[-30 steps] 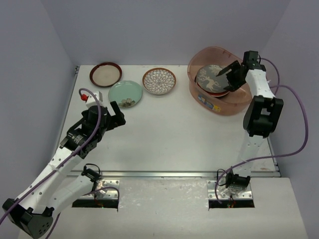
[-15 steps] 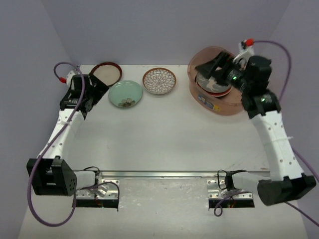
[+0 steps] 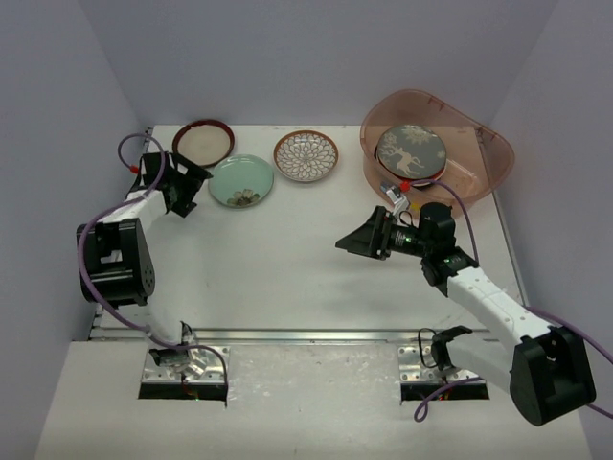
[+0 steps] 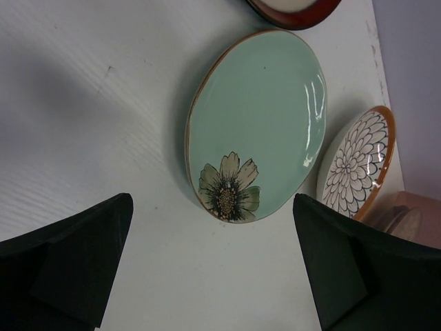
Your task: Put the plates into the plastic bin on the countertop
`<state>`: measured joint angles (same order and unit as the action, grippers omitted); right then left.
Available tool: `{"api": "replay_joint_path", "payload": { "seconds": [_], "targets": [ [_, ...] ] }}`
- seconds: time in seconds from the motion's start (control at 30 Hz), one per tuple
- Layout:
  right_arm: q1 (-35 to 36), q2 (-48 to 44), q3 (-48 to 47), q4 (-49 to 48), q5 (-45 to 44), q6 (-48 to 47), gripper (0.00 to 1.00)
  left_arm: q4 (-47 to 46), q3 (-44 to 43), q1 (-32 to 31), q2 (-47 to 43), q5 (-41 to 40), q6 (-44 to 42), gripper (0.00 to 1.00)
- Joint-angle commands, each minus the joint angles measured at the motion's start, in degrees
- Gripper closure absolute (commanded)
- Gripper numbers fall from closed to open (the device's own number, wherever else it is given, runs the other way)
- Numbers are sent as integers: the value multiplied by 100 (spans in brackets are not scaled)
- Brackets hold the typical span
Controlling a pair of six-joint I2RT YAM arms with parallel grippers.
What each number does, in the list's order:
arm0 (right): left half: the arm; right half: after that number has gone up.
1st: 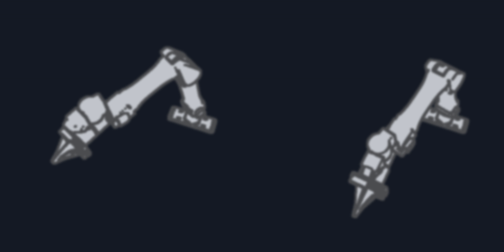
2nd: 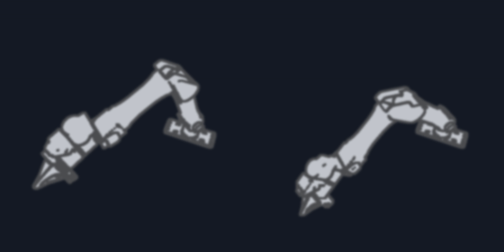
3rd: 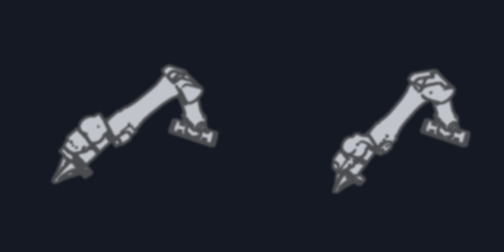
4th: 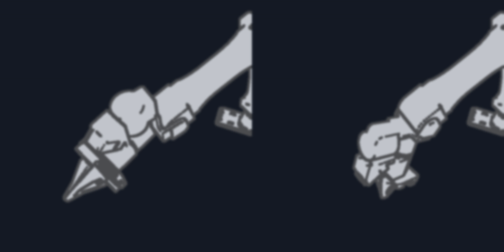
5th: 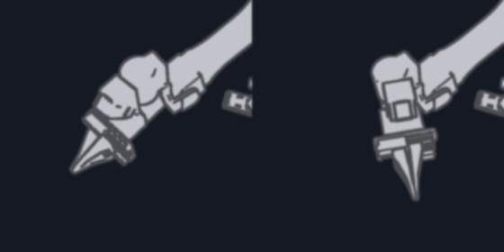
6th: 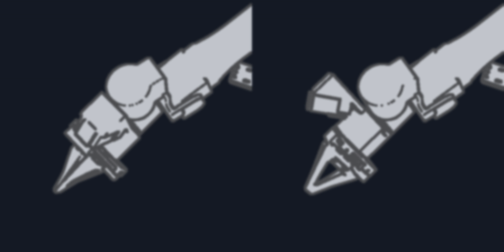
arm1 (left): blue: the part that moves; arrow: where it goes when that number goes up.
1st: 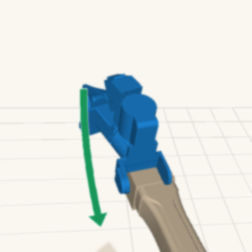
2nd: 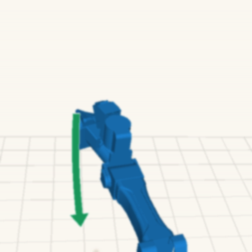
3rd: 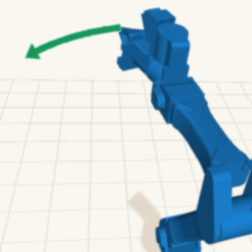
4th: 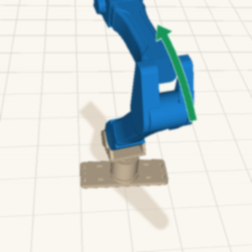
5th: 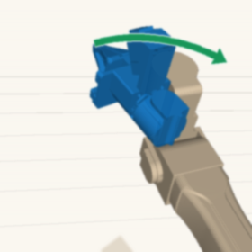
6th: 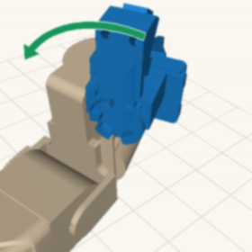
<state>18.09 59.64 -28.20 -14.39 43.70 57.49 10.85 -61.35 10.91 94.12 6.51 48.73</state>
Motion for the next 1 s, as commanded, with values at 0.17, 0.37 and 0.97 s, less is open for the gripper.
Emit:
{"api": "replay_joint_path", "payload": {
  "seconds": [0.17,0.37,0.97],
  "targets": [
    [-16,2,-63,-1496,915,453,1,-1550,-62,-82,1455,704,-314,15],
    [-23,-137,-125,-1056,584,85,1,-1494,-191,-219,1904,482,-366,49],
    [-16,254,-172,-1021,319,-133,1,-2170,1728,-203,557,-91,222,100]
  ]
}}
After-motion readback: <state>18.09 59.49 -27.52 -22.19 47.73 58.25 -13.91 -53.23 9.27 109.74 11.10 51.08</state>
